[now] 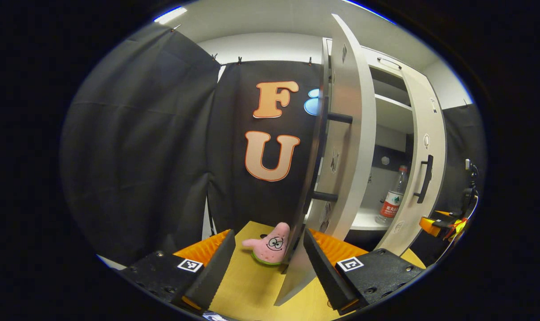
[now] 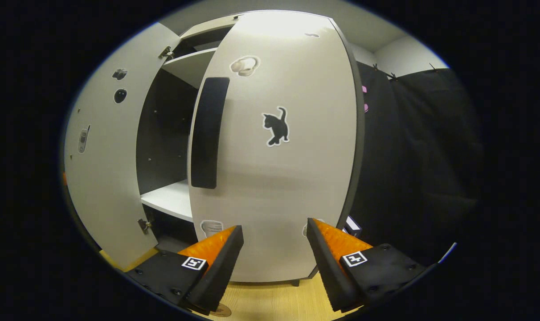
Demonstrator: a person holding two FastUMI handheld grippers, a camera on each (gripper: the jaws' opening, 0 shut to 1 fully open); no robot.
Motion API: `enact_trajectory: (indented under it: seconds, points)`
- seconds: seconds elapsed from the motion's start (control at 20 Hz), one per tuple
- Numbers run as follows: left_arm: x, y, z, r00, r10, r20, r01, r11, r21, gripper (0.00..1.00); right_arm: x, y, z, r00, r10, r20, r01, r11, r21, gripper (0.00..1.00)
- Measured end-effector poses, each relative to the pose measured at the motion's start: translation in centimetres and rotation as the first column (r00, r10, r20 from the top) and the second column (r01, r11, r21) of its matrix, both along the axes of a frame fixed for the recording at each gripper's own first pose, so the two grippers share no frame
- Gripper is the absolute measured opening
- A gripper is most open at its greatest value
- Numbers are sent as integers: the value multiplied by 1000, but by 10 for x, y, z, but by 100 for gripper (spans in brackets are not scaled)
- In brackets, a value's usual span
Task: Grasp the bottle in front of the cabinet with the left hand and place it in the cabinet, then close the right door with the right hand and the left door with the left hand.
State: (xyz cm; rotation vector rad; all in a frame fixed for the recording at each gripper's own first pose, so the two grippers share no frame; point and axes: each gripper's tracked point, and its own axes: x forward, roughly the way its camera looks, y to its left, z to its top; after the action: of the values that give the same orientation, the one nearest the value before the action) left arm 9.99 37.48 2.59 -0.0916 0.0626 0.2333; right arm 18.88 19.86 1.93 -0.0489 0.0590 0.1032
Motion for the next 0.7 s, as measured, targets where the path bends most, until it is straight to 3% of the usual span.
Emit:
enact_trajectory:
  seconds: [0.3,0.7]
  points:
    - [5,-27,-4,999,-48,-9,47,999,-20,94,-51,-38,39,997,-32,72,29,999,41,95]
    - [29,-103,-12,980,-197,-26,196,980,-45,94,-98,-99,63,989,-95,113,90,995,49,95]
